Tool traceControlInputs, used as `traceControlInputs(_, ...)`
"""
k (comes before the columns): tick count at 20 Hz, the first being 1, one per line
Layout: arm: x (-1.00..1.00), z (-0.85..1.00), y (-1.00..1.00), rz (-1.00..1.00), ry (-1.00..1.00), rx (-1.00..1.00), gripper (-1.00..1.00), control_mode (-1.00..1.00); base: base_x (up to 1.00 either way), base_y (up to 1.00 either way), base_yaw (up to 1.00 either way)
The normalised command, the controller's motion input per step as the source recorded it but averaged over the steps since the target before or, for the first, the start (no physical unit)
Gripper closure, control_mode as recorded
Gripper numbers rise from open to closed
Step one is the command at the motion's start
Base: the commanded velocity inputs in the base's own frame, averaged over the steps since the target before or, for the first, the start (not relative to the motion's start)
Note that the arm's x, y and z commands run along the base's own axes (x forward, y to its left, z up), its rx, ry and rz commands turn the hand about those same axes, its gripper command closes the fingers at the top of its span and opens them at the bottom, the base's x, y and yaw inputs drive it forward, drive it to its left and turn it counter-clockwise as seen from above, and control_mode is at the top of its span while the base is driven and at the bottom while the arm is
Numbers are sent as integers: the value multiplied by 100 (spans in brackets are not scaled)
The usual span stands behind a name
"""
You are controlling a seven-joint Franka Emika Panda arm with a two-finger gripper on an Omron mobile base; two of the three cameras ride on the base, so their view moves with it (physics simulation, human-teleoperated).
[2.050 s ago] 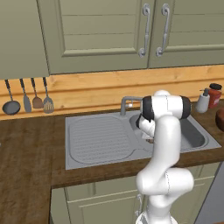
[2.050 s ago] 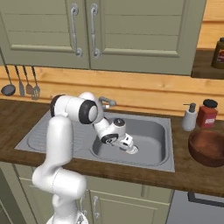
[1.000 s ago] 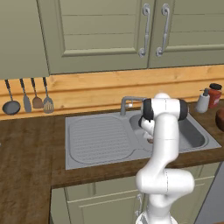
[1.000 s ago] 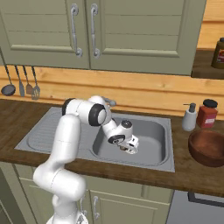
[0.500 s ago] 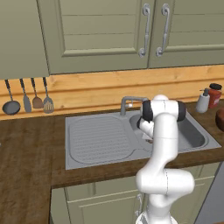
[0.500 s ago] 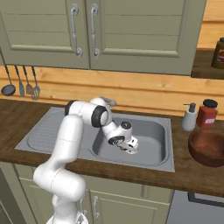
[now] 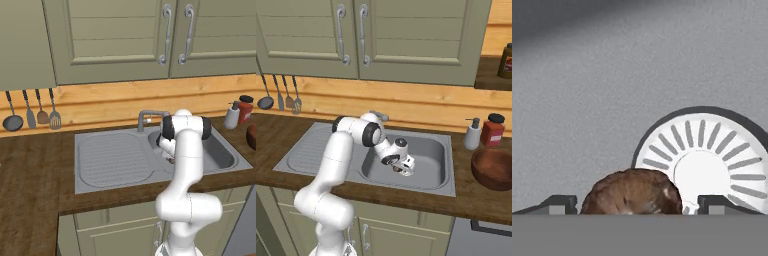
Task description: Pick the mushroom from the sink and place it in the bowl. Then pick the bowl and place it in the microwave. Then close the microwave door and press the start button.
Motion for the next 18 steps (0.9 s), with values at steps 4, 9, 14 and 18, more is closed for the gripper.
traceControlInputs(4,0,-38,1,0,2,0,100,-100,0,0,0)
traceControlInputs(9,-3,-25,3,0,5,-2,100,-100,0,0,0)
traceControlInputs(14,-73,38,-1,-9,-12,0,100,-100,0,0,0)
traceControlInputs(18,-80,96,0,-11,-20,-4,100,-100,0,0,0)
